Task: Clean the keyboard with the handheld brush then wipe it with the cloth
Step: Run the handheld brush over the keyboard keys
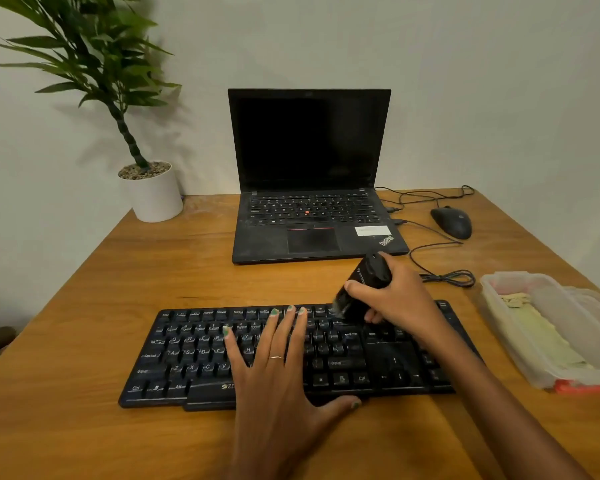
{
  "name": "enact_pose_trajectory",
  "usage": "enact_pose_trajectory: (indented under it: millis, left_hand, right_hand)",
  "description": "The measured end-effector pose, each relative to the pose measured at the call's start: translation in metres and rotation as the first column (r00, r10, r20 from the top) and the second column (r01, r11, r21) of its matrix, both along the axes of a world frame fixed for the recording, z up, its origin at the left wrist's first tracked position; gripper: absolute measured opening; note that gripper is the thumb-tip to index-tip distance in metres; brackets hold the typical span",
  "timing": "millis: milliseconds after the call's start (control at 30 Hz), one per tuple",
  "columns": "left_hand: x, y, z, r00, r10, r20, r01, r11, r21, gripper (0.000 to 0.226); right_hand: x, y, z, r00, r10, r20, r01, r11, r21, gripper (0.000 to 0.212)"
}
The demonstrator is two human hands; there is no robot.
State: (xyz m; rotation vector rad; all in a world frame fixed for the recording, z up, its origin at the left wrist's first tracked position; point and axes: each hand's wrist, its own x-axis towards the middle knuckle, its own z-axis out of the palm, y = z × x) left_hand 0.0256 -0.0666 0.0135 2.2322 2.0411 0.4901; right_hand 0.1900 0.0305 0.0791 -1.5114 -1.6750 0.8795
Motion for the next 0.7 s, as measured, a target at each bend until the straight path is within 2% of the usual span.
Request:
enact_pose_trajectory:
  millis: [67,133,200,300,333,400,500,600,700]
  left_hand:
    - [0.000,0.000,0.001,1.000,0.006,0.018,-0.007,1.000,0.005,0.117]
    - [0.000,-0.001,0.000,1.000,0.008,0.023,-0.008,1.000,0.015,0.116]
    - [-0.001,-0.001,-0.002,1.000,0.004,0.023,-0.004,1.000,0.016,0.116]
    - [-0.002,-0.001,-0.003,1.000,0.002,0.014,-0.003,1.000,0.021,0.115]
    - [-0.002,-0.001,-0.003,1.000,0.004,0.012,-0.004,1.000,0.027,0.114]
    - [-0.002,-0.001,-0.004,1.000,0.005,0.008,-0.006,0.999,0.046,0.113]
    - [-0.002,-0.001,-0.006,1.000,0.009,-0.001,-0.009,0.998,0.063,0.113]
    - [-0.002,0.000,-0.007,1.000,0.012,-0.007,-0.011,0.997,0.071,0.113]
    - [-0.002,0.000,-0.007,1.000,0.016,-0.014,-0.015,0.996,0.083,0.114]
  right_hand:
    - [0.000,0.005,0.009,0.994,0.010,0.105,-0.010,1.000,0.007,0.021]
    - [-0.005,0.006,0.008,0.979,-0.032,0.200,0.012,0.995,0.102,0.022]
    - [-0.011,0.004,0.003,0.978,-0.047,0.202,0.013,0.986,0.169,0.023]
    - [-0.004,0.005,0.004,0.991,-0.019,0.129,0.013,0.999,0.048,0.020]
    - [0.000,0.008,0.006,0.988,-0.029,0.151,0.026,0.999,0.024,0.020]
    - [0.004,0.013,0.008,0.974,-0.088,0.207,0.074,0.995,0.073,0.020]
    - [-0.008,0.010,-0.002,0.989,-0.083,0.119,0.064,0.985,0.157,0.020]
    - [-0.014,0.006,-0.006,1.000,0.011,0.010,-0.012,0.995,0.099,0.019]
    - [-0.008,0.011,-0.002,0.998,0.000,-0.055,0.003,0.999,0.051,0.020]
